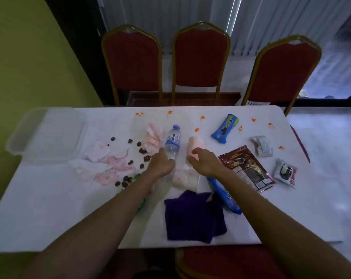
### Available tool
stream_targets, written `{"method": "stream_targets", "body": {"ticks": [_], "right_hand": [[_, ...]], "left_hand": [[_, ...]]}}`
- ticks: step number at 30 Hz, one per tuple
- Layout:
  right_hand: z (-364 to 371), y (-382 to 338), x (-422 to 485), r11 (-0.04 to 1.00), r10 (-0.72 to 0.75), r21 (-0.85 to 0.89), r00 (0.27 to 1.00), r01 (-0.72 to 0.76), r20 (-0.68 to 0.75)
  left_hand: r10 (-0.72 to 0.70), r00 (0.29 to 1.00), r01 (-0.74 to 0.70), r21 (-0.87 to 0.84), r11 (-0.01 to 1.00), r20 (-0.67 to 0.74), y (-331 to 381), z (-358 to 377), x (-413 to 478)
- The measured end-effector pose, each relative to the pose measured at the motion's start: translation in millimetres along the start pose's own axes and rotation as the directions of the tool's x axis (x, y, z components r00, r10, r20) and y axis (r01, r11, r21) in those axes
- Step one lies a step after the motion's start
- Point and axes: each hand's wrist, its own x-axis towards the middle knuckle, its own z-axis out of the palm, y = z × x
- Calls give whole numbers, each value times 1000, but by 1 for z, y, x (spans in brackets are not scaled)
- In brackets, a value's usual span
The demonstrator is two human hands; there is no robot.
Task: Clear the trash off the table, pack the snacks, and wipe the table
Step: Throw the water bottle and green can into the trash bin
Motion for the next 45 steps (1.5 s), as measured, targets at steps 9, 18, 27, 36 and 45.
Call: {"method": "stream_targets", "body": {"ticks": [9,18,27,36,45], "right_hand": [[-2,6,23,996,55,70,992,-47,-115],[2,14,34,992,56,126,977,-31,-205],[16,-2,44,991,-26,121,974,55,-225],[49,-46,25,967,-125,204,981,155,-149],[141,-82,-13,999,-44,6,985,43,168]], "left_hand": [[-58,996,61,37,997,-68,8,19,30],[-66,993,77,106,991,-101,3,29,50],[-88,992,85,-38,996,-90,-8,18,58],[-179,967,91,-411,907,-183,-41,-58,3],[-386,899,185,-620,763,-206,-123,-78,-76]]}}
